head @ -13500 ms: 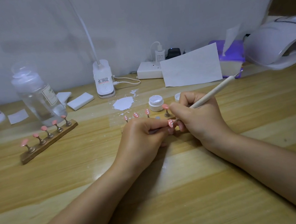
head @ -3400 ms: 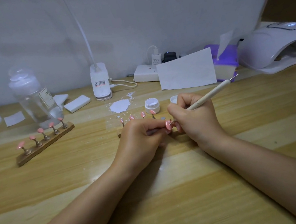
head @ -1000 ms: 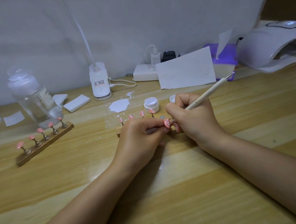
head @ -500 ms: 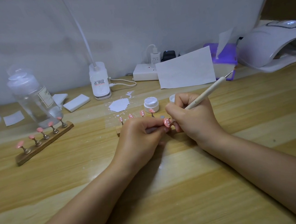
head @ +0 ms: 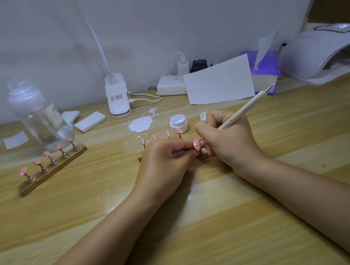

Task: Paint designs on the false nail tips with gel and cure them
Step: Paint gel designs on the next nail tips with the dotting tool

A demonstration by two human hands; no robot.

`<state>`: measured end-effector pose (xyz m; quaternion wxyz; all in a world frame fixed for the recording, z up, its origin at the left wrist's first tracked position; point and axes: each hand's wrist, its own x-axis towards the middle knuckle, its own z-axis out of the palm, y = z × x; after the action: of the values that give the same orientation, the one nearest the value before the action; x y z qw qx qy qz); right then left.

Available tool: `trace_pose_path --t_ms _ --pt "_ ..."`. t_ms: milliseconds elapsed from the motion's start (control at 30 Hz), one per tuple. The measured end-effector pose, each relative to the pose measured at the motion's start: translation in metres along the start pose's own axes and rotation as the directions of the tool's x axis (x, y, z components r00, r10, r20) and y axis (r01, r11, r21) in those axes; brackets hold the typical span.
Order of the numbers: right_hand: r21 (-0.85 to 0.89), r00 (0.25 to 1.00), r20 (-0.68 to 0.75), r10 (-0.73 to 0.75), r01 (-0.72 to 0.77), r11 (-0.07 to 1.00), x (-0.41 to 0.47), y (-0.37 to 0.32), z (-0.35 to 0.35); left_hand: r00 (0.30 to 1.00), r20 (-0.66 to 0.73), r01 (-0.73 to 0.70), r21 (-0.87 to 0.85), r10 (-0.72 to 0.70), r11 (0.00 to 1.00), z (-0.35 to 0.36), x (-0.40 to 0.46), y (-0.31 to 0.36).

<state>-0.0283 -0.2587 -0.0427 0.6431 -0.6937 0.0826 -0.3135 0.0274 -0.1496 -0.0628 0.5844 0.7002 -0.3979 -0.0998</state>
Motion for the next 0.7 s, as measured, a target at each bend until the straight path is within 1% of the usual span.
trace_pose_path --t_ms 233,467,700 --pt "0.002 1.0 0.002 0.003 -0.003 1.0 0.0002 0.0008 -0.0001 1.0 -0.001 -0.01 0.028 0.01 1.0 0.0 -0.0002 0.0016" --pt "-0.003 1.0 0.0 0.004 -0.004 1.0 0.0003 0.0007 0.0 1.0 -0.006 0.023 -0.008 -0.023 1.0 0.0003 0.0 0.0014" --pt "-0.005 1.0 0.0 -0.002 0.002 1.0 -0.0004 0.0001 0.0002 1.0 -0.005 0.013 0.003 -0.013 1.0 0.0001 -0.0001 0.0012"
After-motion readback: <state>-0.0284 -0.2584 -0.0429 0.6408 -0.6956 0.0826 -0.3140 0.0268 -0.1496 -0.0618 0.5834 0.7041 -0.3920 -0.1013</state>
